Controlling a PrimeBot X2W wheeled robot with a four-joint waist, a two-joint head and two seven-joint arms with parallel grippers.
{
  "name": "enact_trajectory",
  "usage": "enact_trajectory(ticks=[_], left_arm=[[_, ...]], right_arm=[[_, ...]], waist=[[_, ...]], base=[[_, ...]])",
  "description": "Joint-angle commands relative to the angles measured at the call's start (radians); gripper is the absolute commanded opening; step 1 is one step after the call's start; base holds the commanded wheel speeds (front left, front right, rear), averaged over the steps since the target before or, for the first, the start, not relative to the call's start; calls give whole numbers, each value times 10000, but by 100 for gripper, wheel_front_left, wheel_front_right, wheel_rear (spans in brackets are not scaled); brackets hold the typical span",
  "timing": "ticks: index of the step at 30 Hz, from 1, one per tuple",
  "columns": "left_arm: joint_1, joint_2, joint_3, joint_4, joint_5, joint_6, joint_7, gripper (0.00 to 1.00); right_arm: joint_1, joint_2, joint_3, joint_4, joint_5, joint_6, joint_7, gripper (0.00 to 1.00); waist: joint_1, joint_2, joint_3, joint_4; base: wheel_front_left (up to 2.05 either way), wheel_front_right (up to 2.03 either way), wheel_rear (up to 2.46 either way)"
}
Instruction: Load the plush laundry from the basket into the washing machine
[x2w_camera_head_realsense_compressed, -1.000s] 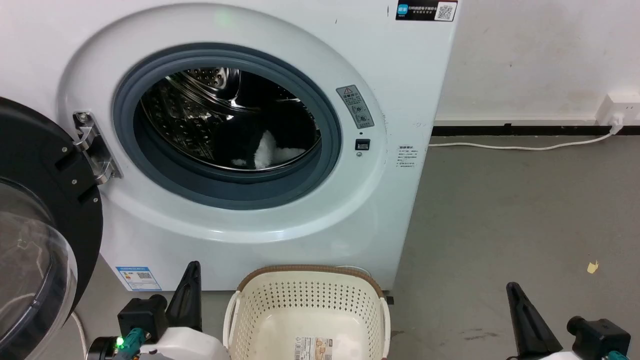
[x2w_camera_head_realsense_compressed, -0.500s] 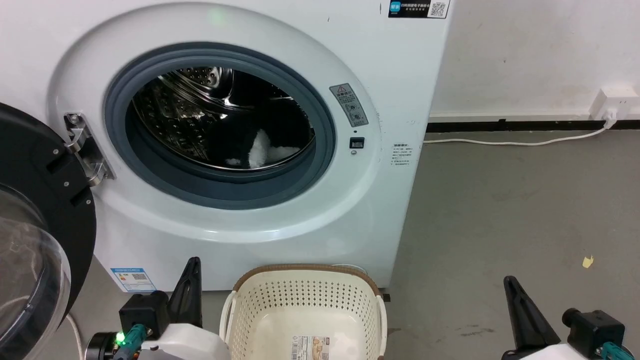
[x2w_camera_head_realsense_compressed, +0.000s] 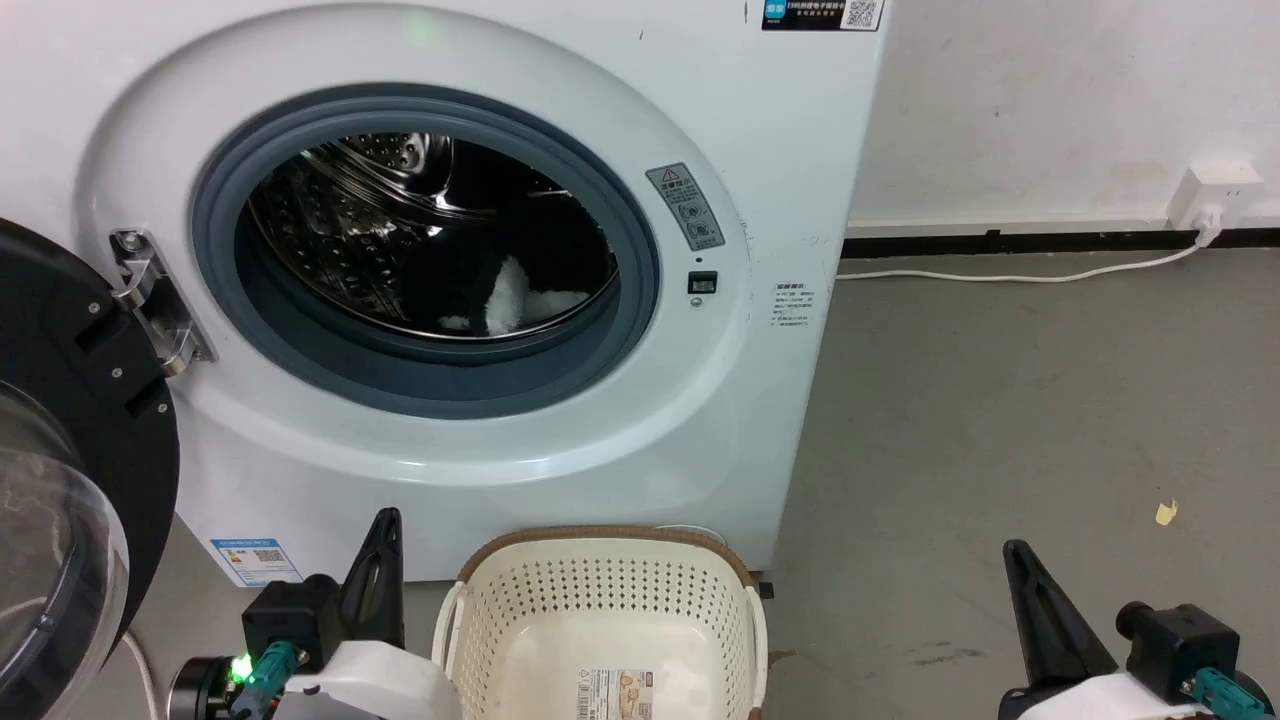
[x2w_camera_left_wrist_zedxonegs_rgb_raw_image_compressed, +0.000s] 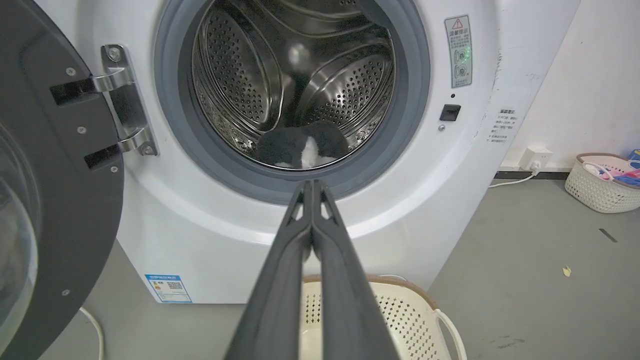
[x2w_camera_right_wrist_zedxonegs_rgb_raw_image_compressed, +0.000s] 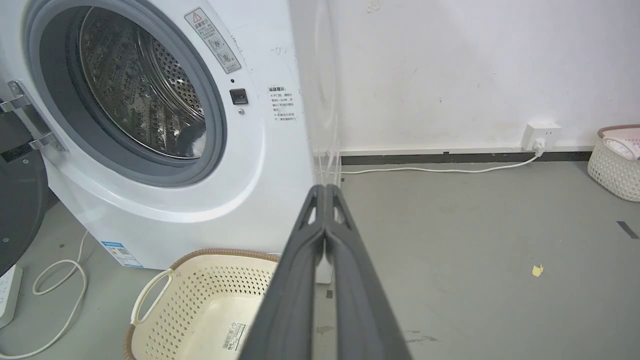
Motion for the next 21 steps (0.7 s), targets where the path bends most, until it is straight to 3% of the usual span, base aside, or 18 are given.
enact_trajectory(ticks=[1, 21], left_arm=[[4, -55, 83, -93, 137, -49, 51, 0], [5, -436, 551, -274, 887, -365, 399, 0]], right_arm=[[-170, 4, 22, -58, -112, -4, 46, 0], [-410, 5, 48, -118, -579, -5, 316, 0]], waist=[[-1, 0, 7, -14], [-1, 0, 90, -211]], base=[[0, 0, 0], [0, 0, 0]])
